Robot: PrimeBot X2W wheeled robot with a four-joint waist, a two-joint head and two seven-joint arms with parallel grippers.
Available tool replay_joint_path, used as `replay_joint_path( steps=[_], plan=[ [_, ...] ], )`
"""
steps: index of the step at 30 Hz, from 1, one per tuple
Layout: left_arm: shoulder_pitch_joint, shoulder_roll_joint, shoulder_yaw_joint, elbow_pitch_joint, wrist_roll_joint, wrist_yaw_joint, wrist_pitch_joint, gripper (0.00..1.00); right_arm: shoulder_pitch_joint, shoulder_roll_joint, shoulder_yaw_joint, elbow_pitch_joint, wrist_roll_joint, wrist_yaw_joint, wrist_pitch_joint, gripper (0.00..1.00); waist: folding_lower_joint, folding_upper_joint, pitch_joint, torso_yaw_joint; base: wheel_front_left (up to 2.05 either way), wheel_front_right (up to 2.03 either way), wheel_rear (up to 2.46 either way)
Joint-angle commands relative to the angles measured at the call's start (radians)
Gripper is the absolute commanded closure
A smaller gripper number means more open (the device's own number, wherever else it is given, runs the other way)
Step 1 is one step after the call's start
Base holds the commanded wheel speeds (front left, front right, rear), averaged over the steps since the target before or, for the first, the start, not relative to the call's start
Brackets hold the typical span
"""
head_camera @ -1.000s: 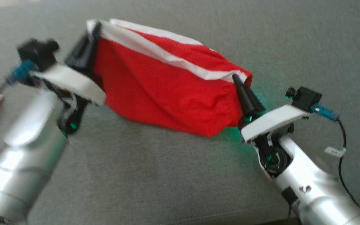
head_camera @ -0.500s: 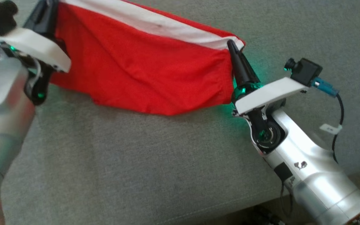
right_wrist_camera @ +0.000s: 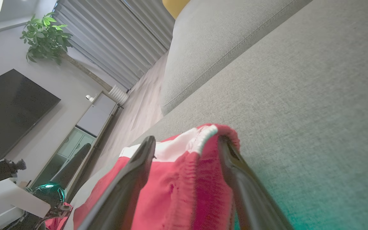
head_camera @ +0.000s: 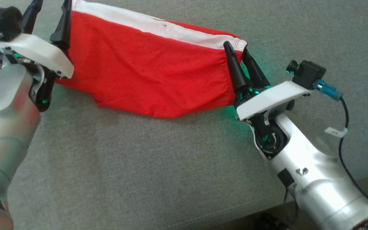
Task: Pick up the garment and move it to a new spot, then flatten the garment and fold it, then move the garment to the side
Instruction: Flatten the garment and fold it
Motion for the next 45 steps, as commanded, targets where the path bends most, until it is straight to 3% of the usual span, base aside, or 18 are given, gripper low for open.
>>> replay_joint_path(
  steps=[1, 12, 18, 21, 24, 37, 38, 40, 45],
  plan=[
    [-0.014, 0.037, 0.045, -0.016, -0.01, 0.002, -0.012, 0.0, 0.042, 0.014, 0.0, -0.017, -0.013, -0.001, -0.013, 0.0, 0.0, 0.0, -0.013, 0.009, 0.0, 0.0, 0.0],
    [0.179, 0.021, 0.252, -0.076, 0.087, 0.002, -0.012, 0.0, 0.128, -0.032, -0.096, 0.003, -0.11, -0.001, -0.013, 0.0, 0.0, 0.0, -0.074, 0.031, 0.0, 0.0, 0.0],
    [0.28, -0.019, 0.34, -0.095, 0.149, 0.002, -0.012, 0.0, 0.185, -0.031, -0.273, -0.026, -0.356, -0.001, -0.013, 0.0, 0.0, 0.0, -0.088, 0.031, 0.0, 0.0, 0.0],
    [0.309, -0.046, 0.369, -0.079, 0.193, 0.002, -0.012, 0.0, 0.225, -0.003, -0.396, -0.075, -0.553, -0.001, -0.013, 0.0, 0.0, 0.0, -0.083, 0.031, 0.0, 0.0, 0.0],
    [0.313, -0.067, 0.389, -0.048, 0.221, 0.002, -0.012, 0.0, 0.254, 0.024, -0.458, -0.105, -0.642, -0.001, -0.013, 0.0, 0.0, 0.0, -0.077, 0.03, 0.0, 0.0, 0.0],
    [0.275, -0.126, 0.353, 0.172, 0.29, 0.004, -0.01, 0.0, 0.288, 0.053, -0.49, -0.128, -0.703, -0.001, -0.013, 0.0, 0.0, 0.0, -0.058, 0.017, 0.0, 0.0, 0.0],
    [0.275, -0.137, 0.348, 0.187, 0.285, 0.003, -0.002, 0.23, 0.289, 0.054, -0.491, -0.128, -0.705, -0.001, -0.013, 0.0, 0.0, 0.0, -0.06, 0.019, 0.0, 0.0, 0.0],
    [0.275, -0.156, 0.33, 0.201, 0.278, 0.002, 0.008, 0.98, 0.291, 0.054, -0.495, -0.126, -0.709, -0.001, -0.013, 0.0, 0.0, 0.0, -0.066, 0.025, 0.0, 0.0, 0.0],
    [0.291, -0.183, 0.286, 0.184, 0.242, 0.002, 0.017, 1.0, 0.296, 0.055, -0.503, -0.117, -0.718, -0.001, -0.013, 0.0, 0.0, 0.0, -0.097, 0.047, 0.0, 0.0, 0.0]
  ],
)
